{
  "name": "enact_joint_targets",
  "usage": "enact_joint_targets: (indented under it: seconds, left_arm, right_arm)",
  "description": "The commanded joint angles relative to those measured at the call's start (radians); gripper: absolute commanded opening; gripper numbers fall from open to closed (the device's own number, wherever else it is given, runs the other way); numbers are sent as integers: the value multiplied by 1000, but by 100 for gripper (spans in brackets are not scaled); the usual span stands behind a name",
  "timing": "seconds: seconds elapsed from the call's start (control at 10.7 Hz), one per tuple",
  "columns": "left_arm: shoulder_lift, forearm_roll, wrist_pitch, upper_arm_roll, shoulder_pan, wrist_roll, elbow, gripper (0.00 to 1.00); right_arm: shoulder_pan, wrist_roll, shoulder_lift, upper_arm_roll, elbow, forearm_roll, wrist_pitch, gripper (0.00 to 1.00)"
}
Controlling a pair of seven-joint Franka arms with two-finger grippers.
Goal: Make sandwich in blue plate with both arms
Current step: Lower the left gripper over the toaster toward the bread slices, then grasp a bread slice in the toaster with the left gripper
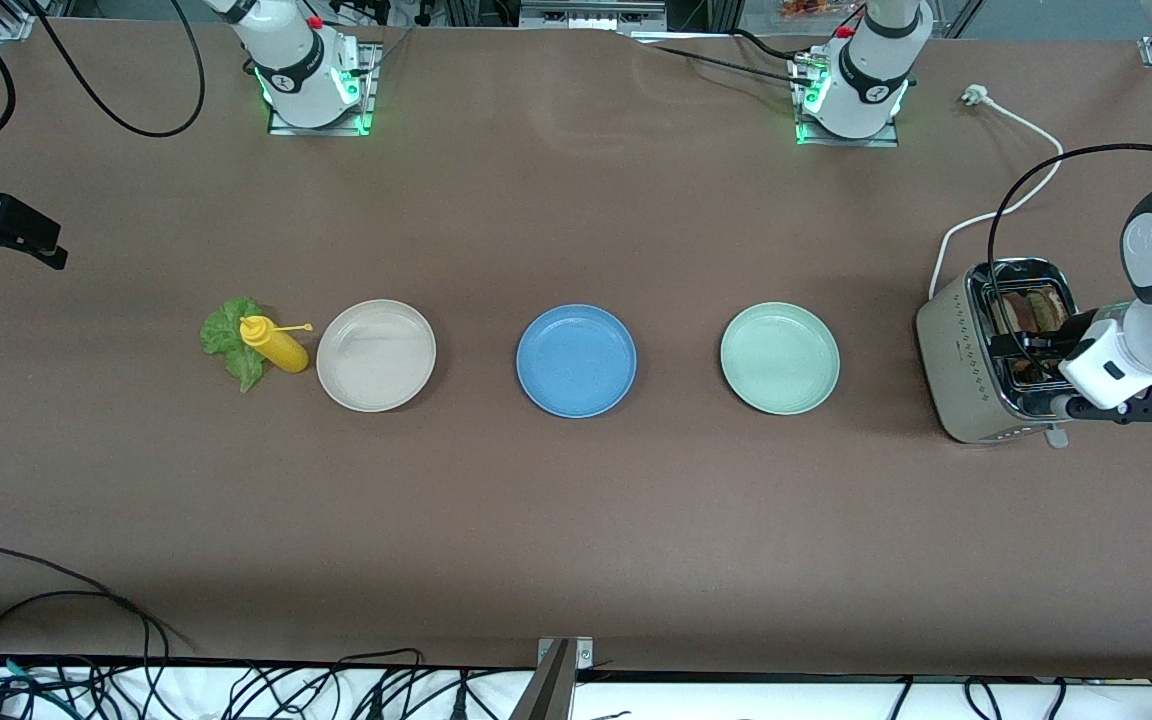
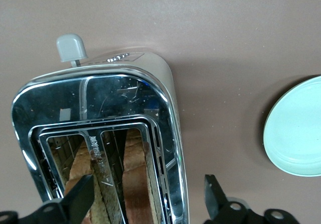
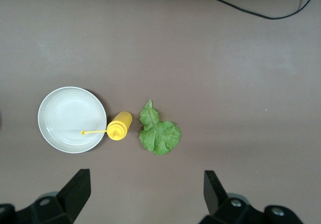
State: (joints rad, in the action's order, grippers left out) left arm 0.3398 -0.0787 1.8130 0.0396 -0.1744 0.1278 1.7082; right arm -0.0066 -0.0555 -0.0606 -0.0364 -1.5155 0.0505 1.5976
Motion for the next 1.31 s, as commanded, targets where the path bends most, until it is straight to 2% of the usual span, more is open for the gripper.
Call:
enact_joint_targets:
  seconds: [0.0,0.19,0.38,0.47,1.03,1.22]
  left_arm:
    - [-1,-21,-24,-1,-1,18,4,72]
    - [-1,-21,-69,-1,-2,18,11,61]
    - [-7,-21,-99,-1,-4,18,13,46]
    - [-8,-21,-106,-3,-2,18,13,36]
    - [-16,-58,-106,-7,9,19,-10,1]
    - [-27,-58,-106,-7,12,19,-30,0]
  right_arm:
    - [-3,-3,-4,1,14,-12,-10,100]
    - [-1,-3,-2,1,14,-12,-8,100]
    - [-1,-4,-2,1,14,-12,-8,100]
    - [-1,-4,-2,1,14,-12,-8,100]
    - [-1,-3,-4,1,14,-12,-8,100]
    - [-3,-3,-4,1,14,-12,-8,100]
